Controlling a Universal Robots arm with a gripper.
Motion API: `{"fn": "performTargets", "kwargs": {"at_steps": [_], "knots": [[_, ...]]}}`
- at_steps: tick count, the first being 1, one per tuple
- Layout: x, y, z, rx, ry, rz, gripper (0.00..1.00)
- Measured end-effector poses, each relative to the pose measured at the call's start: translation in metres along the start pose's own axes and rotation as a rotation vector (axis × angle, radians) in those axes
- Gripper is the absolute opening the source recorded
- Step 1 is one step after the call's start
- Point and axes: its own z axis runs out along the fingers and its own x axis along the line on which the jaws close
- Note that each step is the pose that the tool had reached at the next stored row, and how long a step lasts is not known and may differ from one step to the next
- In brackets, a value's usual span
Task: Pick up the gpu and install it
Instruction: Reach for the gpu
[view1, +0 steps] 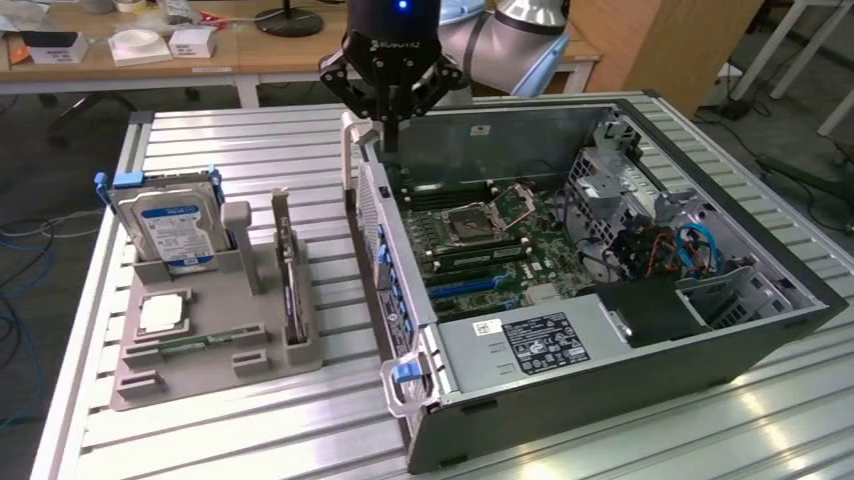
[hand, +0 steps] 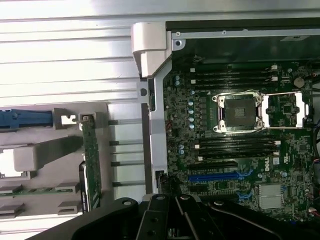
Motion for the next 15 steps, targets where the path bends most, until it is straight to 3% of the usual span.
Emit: {"fn": "performTargets", "kwargs": {"at_steps": [15], "knots": [[0.031,-0.0024,-0.0006,0.0004,0.0000,0.000,0.10]]}}
